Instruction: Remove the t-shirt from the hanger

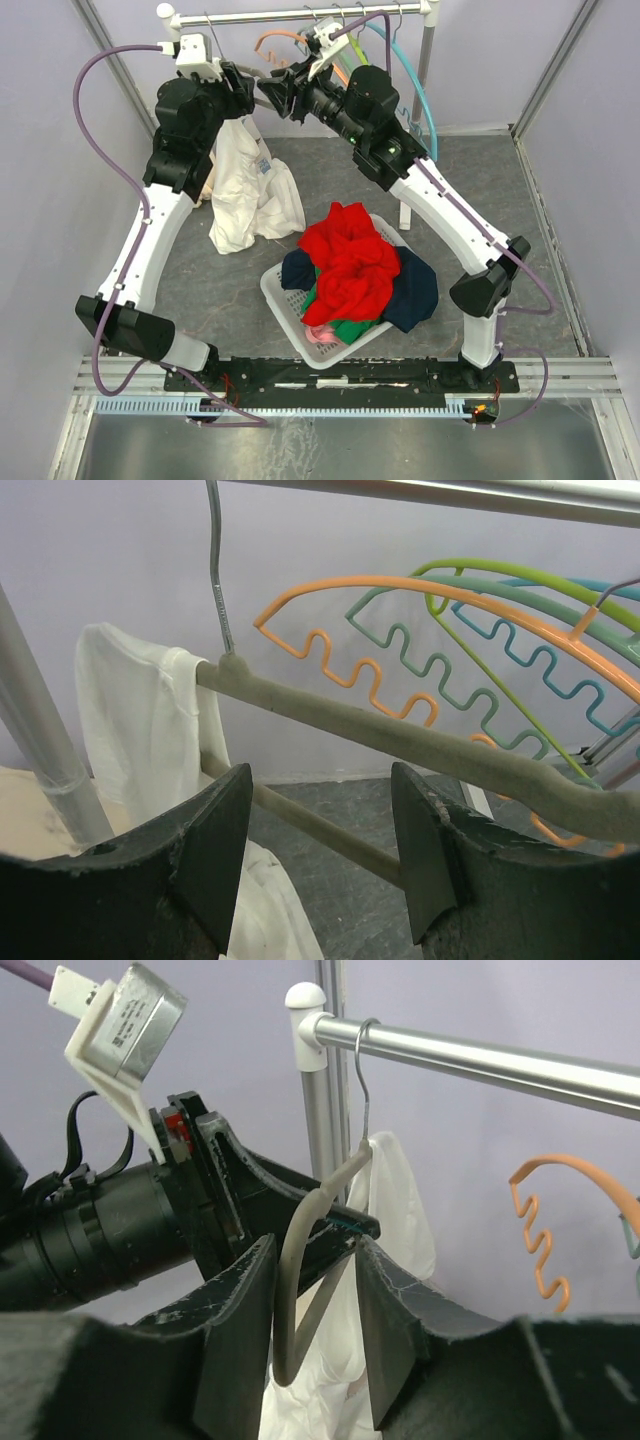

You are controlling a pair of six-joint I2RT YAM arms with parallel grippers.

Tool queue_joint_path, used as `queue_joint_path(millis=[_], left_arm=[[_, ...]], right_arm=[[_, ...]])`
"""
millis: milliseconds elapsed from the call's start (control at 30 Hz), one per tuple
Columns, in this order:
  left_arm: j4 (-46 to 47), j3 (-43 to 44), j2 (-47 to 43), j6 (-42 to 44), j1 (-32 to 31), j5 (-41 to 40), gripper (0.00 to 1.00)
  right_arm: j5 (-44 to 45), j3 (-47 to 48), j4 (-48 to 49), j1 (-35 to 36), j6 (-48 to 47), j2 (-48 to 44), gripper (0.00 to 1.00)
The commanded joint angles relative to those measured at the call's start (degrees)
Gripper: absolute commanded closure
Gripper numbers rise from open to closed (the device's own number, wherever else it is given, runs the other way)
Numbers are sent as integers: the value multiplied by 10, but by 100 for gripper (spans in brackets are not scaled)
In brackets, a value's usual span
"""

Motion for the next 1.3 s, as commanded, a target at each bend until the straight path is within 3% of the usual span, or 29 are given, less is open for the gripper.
queue_joint_path(millis=[0, 767, 1000, 1267], left_arm=[[24, 3, -7, -13, 0, 15, 36], [46, -114, -123, -14, 0, -68, 36], [57, -129, -137, -19, 0, -76, 36], [78, -174, -154, -27, 0, -113, 36]], right_arm=[[27, 39, 5, 4, -11, 11, 57], [63, 26, -4, 7, -39, 7, 98], [80, -11, 33, 7, -51, -14, 98], [121, -113, 206, 7, -59, -73, 98]])
